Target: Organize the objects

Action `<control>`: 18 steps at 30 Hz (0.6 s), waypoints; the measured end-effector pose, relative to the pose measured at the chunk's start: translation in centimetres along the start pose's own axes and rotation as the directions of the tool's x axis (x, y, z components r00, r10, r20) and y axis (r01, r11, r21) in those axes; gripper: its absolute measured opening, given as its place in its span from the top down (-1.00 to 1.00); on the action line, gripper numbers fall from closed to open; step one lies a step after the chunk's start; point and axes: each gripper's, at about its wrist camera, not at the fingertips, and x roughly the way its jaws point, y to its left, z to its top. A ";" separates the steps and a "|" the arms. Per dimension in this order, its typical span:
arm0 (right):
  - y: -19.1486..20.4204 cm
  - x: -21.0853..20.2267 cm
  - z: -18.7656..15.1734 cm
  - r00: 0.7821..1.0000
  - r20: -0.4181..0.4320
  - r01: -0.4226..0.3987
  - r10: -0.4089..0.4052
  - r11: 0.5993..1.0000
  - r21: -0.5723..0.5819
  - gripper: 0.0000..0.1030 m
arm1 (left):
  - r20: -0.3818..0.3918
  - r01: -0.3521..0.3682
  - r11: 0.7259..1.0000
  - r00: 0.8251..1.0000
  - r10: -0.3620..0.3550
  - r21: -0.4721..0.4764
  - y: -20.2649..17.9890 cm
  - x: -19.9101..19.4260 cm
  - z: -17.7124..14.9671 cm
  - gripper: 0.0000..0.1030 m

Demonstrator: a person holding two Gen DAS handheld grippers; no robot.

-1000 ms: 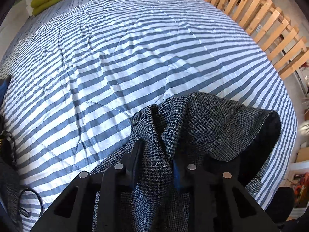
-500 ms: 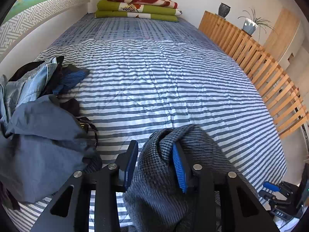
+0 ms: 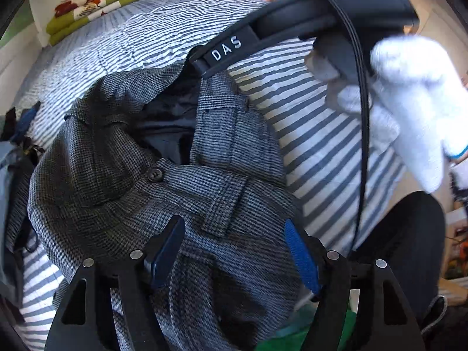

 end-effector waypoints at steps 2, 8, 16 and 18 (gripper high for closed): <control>-0.6 1.2 0.9 0.999 -0.015 0.049 -0.049 0.999 -0.023 -0.21 | -0.029 0.006 1.000 1.000 -0.007 -0.027 0.4 2.0 0.3 -0.52; -1.5 5.2 1.9 0.993 -0.092 0.068 -0.075 0.995 -0.079 -0.22 | 0.011 0.142 0.978 0.990 -0.142 -0.155 3.6 1.5 -1.0 0.49; -1.0 8.6 4.5 0.985 -0.084 0.141 -0.152 0.982 -0.124 -0.23 | 0.191 0.279 0.929 0.953 -0.236 -0.245 7.6 -8.0 -6.1 0.67; -1.0 9.1 5.5 0.986 -0.084 0.137 -0.147 0.984 -0.111 -0.23 | 0.234 0.301 0.917 0.942 -0.242 -0.263 8.9 -10.2 -7.1 0.68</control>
